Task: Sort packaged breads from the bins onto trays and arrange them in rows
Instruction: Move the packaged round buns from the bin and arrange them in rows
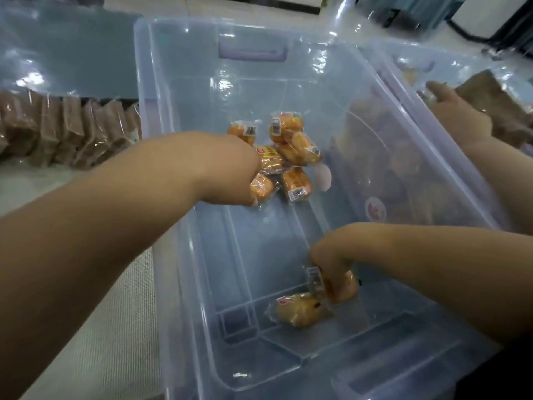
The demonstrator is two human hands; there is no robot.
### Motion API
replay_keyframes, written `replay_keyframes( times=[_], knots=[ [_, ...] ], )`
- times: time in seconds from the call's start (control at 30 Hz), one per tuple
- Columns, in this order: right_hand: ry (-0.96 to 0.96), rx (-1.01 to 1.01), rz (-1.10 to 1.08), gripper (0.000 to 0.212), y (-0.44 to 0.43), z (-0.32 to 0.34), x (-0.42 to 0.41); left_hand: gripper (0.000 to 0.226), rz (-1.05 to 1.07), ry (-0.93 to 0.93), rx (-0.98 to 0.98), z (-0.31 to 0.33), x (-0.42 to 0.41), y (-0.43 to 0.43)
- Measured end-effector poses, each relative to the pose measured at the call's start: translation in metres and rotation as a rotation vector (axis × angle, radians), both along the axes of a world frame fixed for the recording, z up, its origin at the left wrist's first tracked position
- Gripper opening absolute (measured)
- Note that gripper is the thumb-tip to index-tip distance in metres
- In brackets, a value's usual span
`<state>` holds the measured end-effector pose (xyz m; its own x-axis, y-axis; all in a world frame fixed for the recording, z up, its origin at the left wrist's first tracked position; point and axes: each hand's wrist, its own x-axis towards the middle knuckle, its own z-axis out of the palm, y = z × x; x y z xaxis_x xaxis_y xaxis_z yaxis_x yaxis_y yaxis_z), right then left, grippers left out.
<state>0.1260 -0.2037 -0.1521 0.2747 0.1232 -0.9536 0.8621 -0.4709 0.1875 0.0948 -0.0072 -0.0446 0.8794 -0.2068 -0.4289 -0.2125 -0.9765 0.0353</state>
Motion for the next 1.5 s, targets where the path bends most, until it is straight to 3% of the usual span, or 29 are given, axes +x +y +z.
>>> replay_keyframes(
  times=[0.13, 0.17, 0.23, 0.27, 0.3, 0.4, 0.47, 0.53, 0.7, 0.83, 0.93, 1.13, 1.3, 1.4, 1.5],
  knots=[
    [-0.089, 0.049, -0.070, 0.048, -0.004, 0.026, 0.017, 0.033, -0.012, -0.007, -0.007, -0.001, 0.000, 0.002],
    [-0.265, 0.102, -0.068, 0.056, -0.021, 0.047, 0.042, 0.033, -0.015, -0.011, -0.007, -0.001, 0.000, 0.002],
    [-1.058, 0.222, 0.097, 0.078, -0.057, 0.107, 0.095, 0.032, -0.019, -0.015, -0.017, -0.001, -0.001, 0.002],
    [-1.202, 0.340, -0.078, 0.078, -0.066, 0.123, 0.108, 0.032, -0.020, -0.018, -0.022, -0.001, -0.001, 0.001],
    [-1.134, 0.394, -0.193, 0.075, -0.068, 0.123, 0.104, 0.032, -0.023, -0.022, -0.026, 0.000, -0.002, 0.001],
    [-0.259, 0.448, -0.586, 0.041, -0.007, 0.076, 0.049, 0.032, -0.030, -0.025, -0.026, 0.000, -0.004, -0.001],
    [0.104, 0.436, -0.703, 0.020, 0.023, 0.059, 0.019, 0.033, -0.034, -0.029, -0.023, 0.000, -0.005, -0.001],
    [0.215, 0.459, -0.670, 0.017, 0.030, 0.051, 0.007, 0.034, -0.034, -0.032, -0.018, 0.000, -0.006, -0.001],
    [0.265, 0.382, -0.351, 0.053, 0.040, 0.026, -0.026, 0.034, -0.037, -0.024, -0.003, 0.001, -0.006, 0.000],
    [0.389, 0.372, -0.510, 0.040, 0.045, 0.029, -0.034, 0.035, -0.041, -0.024, 0.012, 0.001, -0.006, 0.001],
    [0.340, 0.387, -0.426, 0.036, 0.048, 0.038, -0.030, 0.033, -0.051, -0.030, 0.033, 0.001, -0.006, 0.000],
    [0.023, 0.453, -0.310, 0.054, 0.055, 0.070, -0.003, 0.033, -0.066, 0.023, 0.098, 0.000, -0.002, 0.002],
    [-0.303, 0.572, -0.336, 0.041, 0.040, 0.107, 0.023, 0.049, -0.126, 0.161, 0.259, 0.004, 0.013, 0.000],
    [-0.492, 0.618, -0.378, 0.029, 0.029, 0.119, 0.033, 0.045, -0.150, 0.173, 0.351, 0.007, 0.034, -0.008],
    [-0.556, 0.631, -0.432, 0.033, 0.019, 0.127, 0.038, 0.039, -0.220, 0.122, 0.402, -0.001, 0.061, -0.020]
  ],
)
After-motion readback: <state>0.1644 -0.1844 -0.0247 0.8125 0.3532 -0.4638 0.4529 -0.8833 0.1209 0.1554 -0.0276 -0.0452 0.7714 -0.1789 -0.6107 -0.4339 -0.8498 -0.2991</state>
